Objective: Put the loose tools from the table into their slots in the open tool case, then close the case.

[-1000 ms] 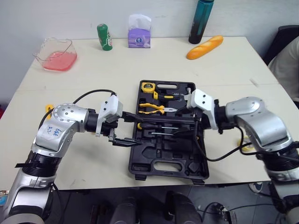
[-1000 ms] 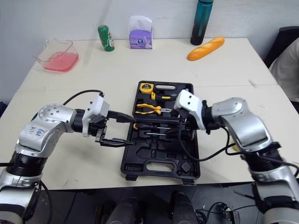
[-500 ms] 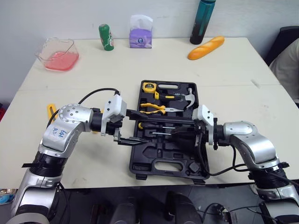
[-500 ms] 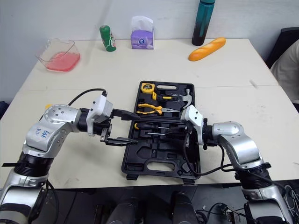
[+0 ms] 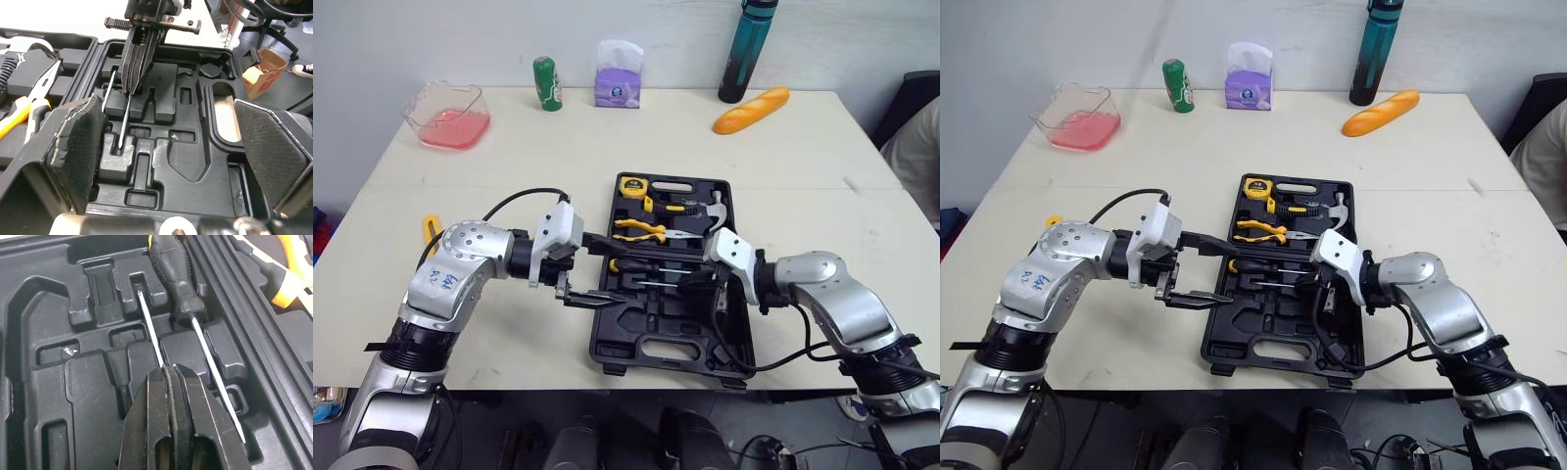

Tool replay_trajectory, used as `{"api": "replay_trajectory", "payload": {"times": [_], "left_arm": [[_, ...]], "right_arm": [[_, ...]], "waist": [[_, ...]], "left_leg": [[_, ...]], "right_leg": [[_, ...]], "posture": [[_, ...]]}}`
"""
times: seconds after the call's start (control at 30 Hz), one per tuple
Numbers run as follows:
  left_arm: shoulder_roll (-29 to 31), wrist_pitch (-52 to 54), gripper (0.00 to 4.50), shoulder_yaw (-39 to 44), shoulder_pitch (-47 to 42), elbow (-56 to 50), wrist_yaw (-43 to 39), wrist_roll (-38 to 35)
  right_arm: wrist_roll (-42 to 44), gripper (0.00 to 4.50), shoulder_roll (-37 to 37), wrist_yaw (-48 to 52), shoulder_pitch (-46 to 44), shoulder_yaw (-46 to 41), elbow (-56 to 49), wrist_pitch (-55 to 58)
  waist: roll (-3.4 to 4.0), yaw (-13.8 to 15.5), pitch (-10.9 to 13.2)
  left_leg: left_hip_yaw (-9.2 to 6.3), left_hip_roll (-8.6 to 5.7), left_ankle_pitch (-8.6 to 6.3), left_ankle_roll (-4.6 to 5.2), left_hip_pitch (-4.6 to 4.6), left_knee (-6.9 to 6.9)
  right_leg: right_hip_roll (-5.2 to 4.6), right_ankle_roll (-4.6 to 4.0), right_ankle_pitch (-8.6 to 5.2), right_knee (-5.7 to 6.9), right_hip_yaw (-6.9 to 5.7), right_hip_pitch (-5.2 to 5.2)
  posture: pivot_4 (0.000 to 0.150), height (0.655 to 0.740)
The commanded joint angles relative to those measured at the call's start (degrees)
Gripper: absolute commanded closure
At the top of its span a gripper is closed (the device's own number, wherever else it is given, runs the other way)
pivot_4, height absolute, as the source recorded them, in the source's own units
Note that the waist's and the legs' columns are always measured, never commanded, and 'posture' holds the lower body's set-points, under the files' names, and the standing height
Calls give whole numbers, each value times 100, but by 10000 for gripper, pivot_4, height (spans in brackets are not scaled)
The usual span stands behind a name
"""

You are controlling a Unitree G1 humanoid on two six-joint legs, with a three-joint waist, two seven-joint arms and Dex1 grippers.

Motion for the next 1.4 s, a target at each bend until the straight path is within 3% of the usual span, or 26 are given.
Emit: {"api": "replay_trajectory", "payload": {"times": [0.03, 0.13, 0.23, 0.37, 0.47, 0.5, 0.6, 0.73, 0.93, 1.1, 1.4], "left_arm": [[4, 110, 0, 332, 310, -143, 379, -40], [128, 535, 0, 972, 954, -386, 889, -305], [248, 1010, 0, 2053, 1780, -488, 1238, -812], [459, 1403, 0, 3889, 3098, -332, 1560, -1169], [636, 1389, 0, 4771, 3880, -130, 1645, -1141], [691, 1341, 0, 5048, 4136, -29, 1647, -1072], [1018, 999, 0, 5687, 4753, 774, 1533, -738], [1367, 613, 0, 5906, 4747, 1830, 1927, -342], [1332, 726, 0, 5709, 4681, 1611, 2115, -387], [1081, 1332, 0, 5278, 4458, 264, 2399, -783], [667, 2905, 0, 3855, 3283, -1679, 4012, -980]], "right_arm": [[375, 44088, 128, -304, 284, -555, -284, 296], [1228, 44088, -217, -90, 721, -1563, -1052, 830], [1750, 35957, -547, -229, 1245, -2798, -1401, 1226], [1811, 17000, -1140, 72, 2442, -4606, -1224, 1314], [1573, 2391, -1428, 220, 3217, -5379, -740, 1012], [1467, 1021, -1501, 277, 3426, -5607, -477, 853], [1146, 1021, -1730, 376, 3829, -6086, 512, 311], [881, 1021, -1940, 424, 3901, -6111, 1398, -328], [860, 1021, -2043, 442, 3830, -5996, 1622, -616], [1321, 1021, -1915, 396, 3578, -5715, 687, -188], [3515, 1021, -1363, -537, 2285, -4516, -2169, 1426]], "waist": [[1, -12, 0], [25, -10, 15], [29, -2, 18], [30, -3, 19], [29, -2, 19], [29, -1, 19], [31, 3, 19], [33, -1, 20], [40, -17, 23], [53, -19, 30], [58, -3, 33]], "left_leg": [[-2, 1, -1, -2, 0, -1], [-2, 4, -1, -3, -15, -8], [-5, 4, 0, -2, -72, 0], [-5, 5, 0, -1, -63, -1], [-5, 8, -5, 2, -58, -8], [-2, 6, -6, 5, -52, -4], [3, 4, -37, -1, -36, -5], [8, 8, -55, -22, -21, -11], [29, 8, -57, -29, -5, -48], [35, 8, -58, -33, 0, -48], [37, 10, -43, -48, 14, -75]], "right_leg": [[-2, 0, 0, 0, 1, 0], [-9, -2, -1, -1, 3, -20], [3, -3, -1, 6, -7, -68], [0, -3, -1, 1, -6, -59], [-4, -4, -2, -8, -6, -54], [-7, -3, -2, -9, -3, -49], [-39, -9, -5, -19, 10, -50], [-51, -27, -16, -7, 6, -54], [-65, -33, -19, -8, 13, -61], [-68, -32, -18, -6, 19, -58], [-53, -33, -18, 5, 24, -56]], "posture": [[1500, 7348], [1500, 7348], [1500, 7348], [1500, 7348], [1500, 7348], [1500, 7348], [1500, 7348], [1500, 7348], [1500, 7348], [1500, 7348], [1500, 7348]]}}
